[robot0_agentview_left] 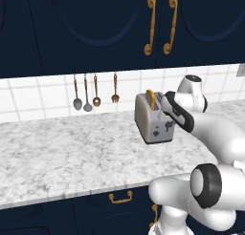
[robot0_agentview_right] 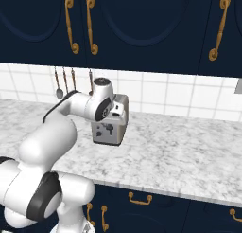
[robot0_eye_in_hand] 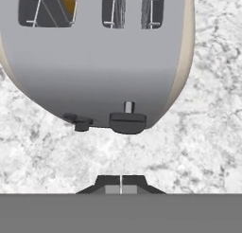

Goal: Start the toaster. Once the lever pops up, take the bread to the plate on the dining counter.

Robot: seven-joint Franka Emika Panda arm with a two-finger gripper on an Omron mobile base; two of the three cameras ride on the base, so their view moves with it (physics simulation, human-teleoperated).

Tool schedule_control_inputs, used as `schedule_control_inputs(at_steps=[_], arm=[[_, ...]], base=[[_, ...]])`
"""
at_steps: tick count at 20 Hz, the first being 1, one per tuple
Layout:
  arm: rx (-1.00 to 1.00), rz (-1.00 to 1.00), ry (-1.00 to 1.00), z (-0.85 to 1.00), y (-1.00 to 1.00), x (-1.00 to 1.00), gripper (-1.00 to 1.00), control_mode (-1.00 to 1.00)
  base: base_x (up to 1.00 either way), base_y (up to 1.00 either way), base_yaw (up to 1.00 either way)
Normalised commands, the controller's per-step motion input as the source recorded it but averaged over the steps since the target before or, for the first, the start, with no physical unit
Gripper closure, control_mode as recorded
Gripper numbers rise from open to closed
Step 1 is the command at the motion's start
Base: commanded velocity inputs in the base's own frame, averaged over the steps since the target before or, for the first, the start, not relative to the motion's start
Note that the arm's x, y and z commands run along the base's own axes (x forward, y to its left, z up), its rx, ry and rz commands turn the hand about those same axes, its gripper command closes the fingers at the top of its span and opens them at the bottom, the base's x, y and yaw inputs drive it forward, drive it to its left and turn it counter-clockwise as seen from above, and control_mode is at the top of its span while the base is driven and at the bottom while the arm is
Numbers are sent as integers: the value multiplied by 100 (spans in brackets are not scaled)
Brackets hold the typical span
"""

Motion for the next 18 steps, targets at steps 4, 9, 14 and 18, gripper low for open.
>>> schedule_control_inputs(at_steps=[4, 9, 14, 18], arm=[[0, 0, 0, -17, 0, 19, 100, -100], [0, 0, 0, -10, 0, 22, 100, -100], [0, 0, 0, -13, 0, 22, 100, -100], [0, 0, 0, -10, 0, 19, 100, -100]], base=[[0, 0, 0], [0, 0, 0], [0, 0, 0], [0, 0, 0]])
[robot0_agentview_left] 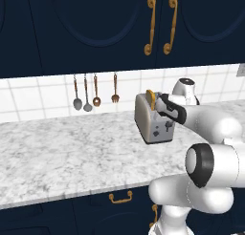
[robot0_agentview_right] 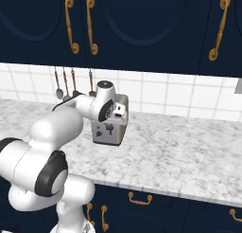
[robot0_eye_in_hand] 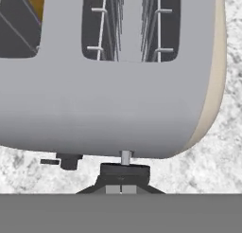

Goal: Start the toaster. Once the lever pops up, take the bread to the plate on the dining counter.

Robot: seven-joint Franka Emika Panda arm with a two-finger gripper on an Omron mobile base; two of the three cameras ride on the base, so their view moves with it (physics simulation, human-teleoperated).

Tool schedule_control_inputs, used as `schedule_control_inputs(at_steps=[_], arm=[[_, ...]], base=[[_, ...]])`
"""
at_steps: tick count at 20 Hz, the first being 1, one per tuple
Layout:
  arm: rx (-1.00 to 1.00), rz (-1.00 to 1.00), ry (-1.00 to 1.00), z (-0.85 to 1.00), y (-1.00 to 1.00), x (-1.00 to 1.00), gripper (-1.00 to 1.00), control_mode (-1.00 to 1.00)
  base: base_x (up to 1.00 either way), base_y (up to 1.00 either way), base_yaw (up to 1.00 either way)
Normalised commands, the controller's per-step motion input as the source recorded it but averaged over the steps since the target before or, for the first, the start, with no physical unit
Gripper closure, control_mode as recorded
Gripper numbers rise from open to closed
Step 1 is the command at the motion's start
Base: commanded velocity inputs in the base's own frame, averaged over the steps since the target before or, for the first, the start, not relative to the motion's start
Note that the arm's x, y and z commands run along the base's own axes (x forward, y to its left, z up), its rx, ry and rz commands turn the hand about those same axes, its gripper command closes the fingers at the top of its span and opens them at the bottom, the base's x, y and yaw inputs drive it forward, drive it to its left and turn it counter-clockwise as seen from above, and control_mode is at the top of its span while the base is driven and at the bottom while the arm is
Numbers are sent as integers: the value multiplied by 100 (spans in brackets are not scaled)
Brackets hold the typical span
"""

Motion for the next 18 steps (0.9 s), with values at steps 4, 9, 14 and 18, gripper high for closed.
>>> schedule_control_inputs(at_steps=[4, 9, 14, 18], arm=[[0, 0, 0, -13, 0, 16, 100, -100], [0, 0, 0, -33, 0, 0, 100, -100], [0, 0, 0, -55, -1, -6, 100, -100], [0, 0, 0, -64, 0, 0, 100, -100]], base=[[0, 0, 0], [0, 0, 0], [0, 0, 0], [0, 0, 0]])
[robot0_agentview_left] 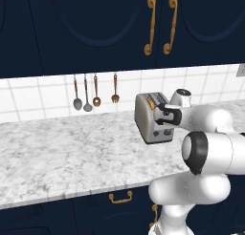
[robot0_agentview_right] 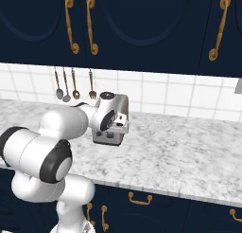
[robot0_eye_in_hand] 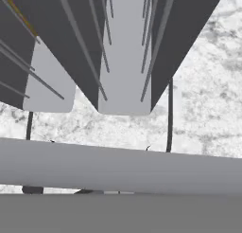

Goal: Start the toaster. Once the lever pops up, take the bread to the plate on the dining counter.

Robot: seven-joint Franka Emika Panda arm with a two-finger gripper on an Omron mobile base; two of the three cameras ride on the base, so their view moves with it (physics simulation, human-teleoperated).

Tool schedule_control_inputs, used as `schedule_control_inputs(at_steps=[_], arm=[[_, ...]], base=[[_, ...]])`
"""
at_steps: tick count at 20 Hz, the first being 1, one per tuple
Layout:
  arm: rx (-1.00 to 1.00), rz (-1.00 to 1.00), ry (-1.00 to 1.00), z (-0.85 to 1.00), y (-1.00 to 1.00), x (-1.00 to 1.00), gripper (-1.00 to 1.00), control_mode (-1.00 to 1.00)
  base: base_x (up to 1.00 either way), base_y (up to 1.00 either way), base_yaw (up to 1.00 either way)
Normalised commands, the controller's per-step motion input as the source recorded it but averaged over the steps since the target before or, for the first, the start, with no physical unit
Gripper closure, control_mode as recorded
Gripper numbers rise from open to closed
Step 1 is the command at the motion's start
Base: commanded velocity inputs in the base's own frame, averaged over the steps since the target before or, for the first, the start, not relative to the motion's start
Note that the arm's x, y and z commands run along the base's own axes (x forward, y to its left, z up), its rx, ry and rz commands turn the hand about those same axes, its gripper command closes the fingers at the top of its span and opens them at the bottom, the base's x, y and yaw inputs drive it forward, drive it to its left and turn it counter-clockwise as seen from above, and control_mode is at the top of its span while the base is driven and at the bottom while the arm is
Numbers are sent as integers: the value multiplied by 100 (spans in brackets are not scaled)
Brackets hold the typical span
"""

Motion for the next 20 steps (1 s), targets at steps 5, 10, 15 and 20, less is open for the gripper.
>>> schedule_control_inputs(at_steps=[5, 10, 15, 20], arm=[[0, 0, 0, -97, 0, -7, 100, -100], [0, 0, -2, -65, 0, -26, 100, -100], [0, -2, -12, 51, 0, -46, 100, -100], [1, -4, -10, 96, 9, -69, 100, -100]], base=[[0, 0, 0], [0, 0, 0], [0, 0, 0], [0, 0, 0]])
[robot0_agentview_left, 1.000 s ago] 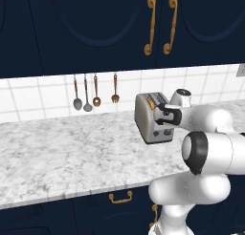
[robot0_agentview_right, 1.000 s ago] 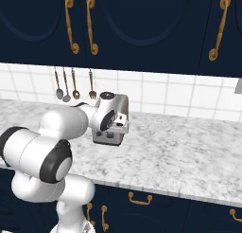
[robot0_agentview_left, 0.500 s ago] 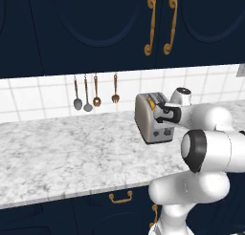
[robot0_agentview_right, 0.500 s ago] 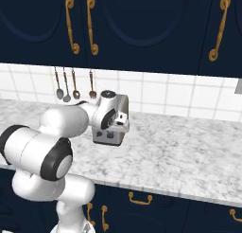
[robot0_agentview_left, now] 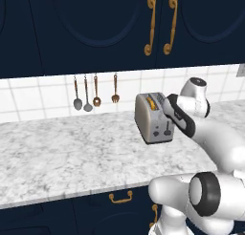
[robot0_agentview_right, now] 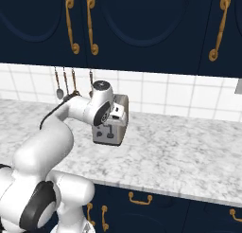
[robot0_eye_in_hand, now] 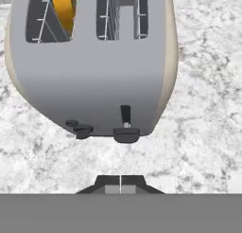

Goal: Start the toaster. Once the lever pops up, take the bread to the plate on the dining counter.

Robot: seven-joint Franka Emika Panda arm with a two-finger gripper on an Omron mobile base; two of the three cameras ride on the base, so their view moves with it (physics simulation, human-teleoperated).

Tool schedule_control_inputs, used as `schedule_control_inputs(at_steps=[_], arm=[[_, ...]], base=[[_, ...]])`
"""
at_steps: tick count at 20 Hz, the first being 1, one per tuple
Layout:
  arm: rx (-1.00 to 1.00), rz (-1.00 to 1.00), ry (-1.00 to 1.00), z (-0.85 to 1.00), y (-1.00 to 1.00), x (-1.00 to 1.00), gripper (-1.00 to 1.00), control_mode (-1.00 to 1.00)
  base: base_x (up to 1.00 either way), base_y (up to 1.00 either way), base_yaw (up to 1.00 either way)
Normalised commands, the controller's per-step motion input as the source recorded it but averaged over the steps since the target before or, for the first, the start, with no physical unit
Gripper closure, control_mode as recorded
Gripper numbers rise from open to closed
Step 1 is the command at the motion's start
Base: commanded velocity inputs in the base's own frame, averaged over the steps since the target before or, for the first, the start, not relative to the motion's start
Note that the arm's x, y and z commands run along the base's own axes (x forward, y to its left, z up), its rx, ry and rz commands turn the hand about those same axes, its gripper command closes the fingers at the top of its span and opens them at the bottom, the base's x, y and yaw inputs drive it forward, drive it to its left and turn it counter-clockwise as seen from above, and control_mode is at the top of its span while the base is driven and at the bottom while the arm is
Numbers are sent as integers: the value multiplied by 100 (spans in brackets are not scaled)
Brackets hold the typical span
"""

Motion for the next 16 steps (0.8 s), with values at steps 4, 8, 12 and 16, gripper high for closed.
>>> schedule_control_inputs(at_steps=[4, 8, 12, 16], arm=[[0, 0, -21, 92, 42, -39, 100, -100], [0, 0, -18, 57, 30, -3, 100, -100], [-1, 0, -10, 35, 10, 12, -100, -100], [-3, 0, -7, 13, 8, 11, -100, -100]], base=[[0, 0, 0], [0, 0, 0], [0, 0, 0], [0, 0, 0]])
